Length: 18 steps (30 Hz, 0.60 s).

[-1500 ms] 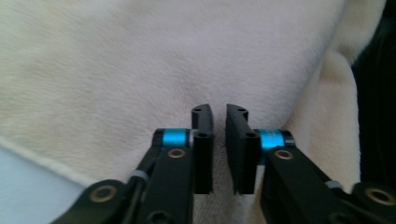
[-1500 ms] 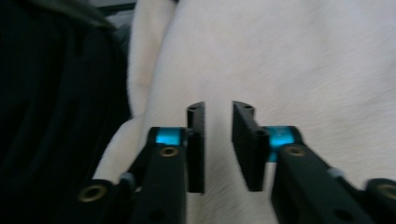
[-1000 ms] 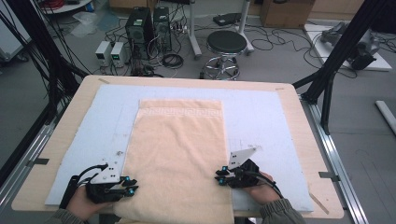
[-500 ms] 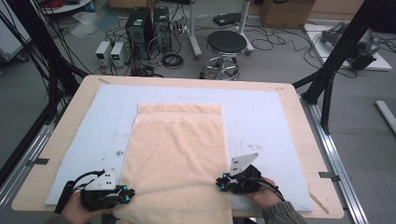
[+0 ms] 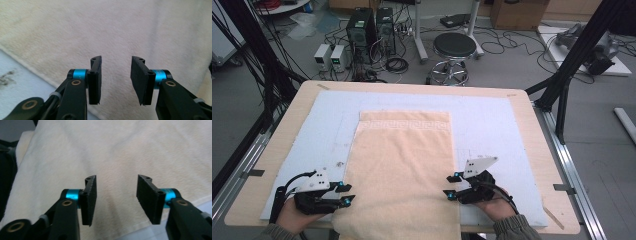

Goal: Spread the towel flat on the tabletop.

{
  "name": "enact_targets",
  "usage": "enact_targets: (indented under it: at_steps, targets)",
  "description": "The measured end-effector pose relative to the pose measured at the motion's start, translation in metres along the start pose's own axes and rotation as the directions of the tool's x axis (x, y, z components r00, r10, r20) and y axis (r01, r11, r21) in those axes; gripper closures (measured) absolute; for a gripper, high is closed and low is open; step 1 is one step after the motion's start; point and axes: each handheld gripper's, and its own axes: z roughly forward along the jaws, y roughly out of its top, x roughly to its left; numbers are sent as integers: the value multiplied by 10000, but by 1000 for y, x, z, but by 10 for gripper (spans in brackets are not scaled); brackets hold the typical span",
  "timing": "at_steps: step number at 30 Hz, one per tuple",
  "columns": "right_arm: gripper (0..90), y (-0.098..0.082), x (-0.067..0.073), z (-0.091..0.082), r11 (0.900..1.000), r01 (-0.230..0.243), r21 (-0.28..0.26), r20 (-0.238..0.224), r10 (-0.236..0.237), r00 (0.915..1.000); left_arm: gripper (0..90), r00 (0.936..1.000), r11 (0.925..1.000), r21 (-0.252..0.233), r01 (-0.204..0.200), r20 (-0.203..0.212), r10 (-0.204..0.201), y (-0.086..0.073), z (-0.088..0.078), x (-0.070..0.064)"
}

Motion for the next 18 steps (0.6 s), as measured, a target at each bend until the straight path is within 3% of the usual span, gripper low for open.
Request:
enact_targets:
  at_steps: [7,12,14,18]
  targets:
    - [305,11,-18,-9,9970,-590,-508,578,620,9964,498,9979,9967,-747,324,-535,-365,11,-2,14]
    - [260,17,-31,-9,9946,-749,-717,1256,835,9886,388,9950,9918,-1175,504,-802,-600,20,-3,21]
    - [246,20,-35,-10,9934,-809,-819,1490,924,9845,349,9933,9912,-1207,552,-947,-668,24,-2,24]
    - [236,29,-43,-10,9889,-1027,-1073,1476,1180,9820,304,9915,9918,-1146,565,-1099,-692,31,1,32]
